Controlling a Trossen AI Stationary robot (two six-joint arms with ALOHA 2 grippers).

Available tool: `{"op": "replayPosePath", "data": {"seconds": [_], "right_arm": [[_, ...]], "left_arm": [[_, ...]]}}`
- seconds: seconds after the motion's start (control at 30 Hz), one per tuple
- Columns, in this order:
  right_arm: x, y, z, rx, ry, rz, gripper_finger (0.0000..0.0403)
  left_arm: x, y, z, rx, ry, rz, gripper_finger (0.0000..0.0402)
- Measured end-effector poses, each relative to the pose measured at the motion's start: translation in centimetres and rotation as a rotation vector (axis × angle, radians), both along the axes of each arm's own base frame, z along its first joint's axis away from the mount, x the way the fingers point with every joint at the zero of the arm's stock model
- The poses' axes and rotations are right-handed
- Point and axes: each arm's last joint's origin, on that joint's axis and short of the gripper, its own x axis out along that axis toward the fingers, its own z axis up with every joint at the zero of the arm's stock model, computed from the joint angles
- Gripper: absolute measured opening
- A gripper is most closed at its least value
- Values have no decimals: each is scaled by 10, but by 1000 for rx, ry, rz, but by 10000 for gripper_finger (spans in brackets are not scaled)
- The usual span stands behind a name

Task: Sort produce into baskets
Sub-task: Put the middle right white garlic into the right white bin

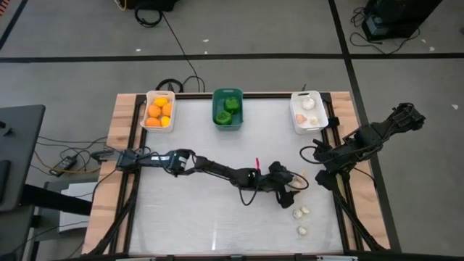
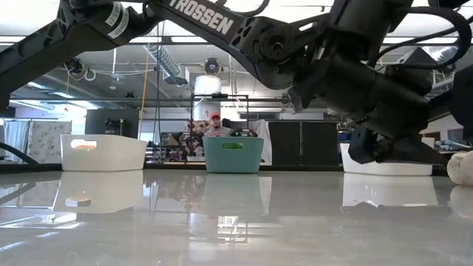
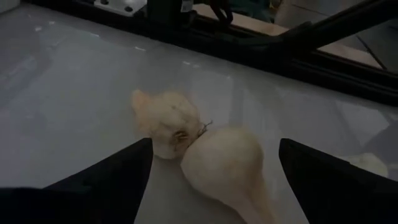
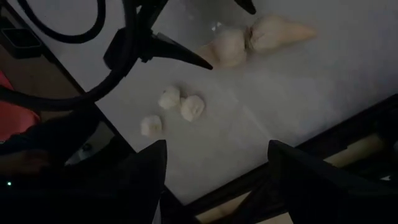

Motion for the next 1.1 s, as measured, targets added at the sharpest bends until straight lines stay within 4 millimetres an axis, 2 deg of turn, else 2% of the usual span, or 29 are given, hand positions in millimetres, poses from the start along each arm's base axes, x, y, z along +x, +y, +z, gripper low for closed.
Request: {"op": "replayPosePath", "data": {"seconds": [0.13, 0.27, 0.47, 0.6, 0.77, 0.9, 0.97, 1.03, 1.1], "right_arm": [[0, 0, 0, 3, 3, -12, 289], [1, 0, 0, 9, 4, -25, 289], [1, 1, 0, 22, 9, -43, 289], [1, 1, 0, 29, 14, -47, 289], [1, 1, 0, 19, 8, -51, 289], [1, 0, 0, -10, -8, -46, 289], [2, -1, 0, -37, -26, -44, 289], [2, -2, 0, -69, -47, -41, 289], [1, -4, 1, -94, -65, -53, 289]], "left_arm": [[0, -7, -9, -13, -13, -3, 353], [0, -12, -29, -14, -13, 57, 353], [1, -11, -35, -30, -44, 96, 343], [1, -12, -37, 36, -35, 71, 299], [3, -7, -36, 135, -46, 35, 212], [8, 5, -24, 159, -39, 34, 159], [9, 9, -10, 170, 14, 35, 144], [10, 15, 10, 189, 58, 40, 138], [8, 21, 41, 231, 83, 44, 137]]}}
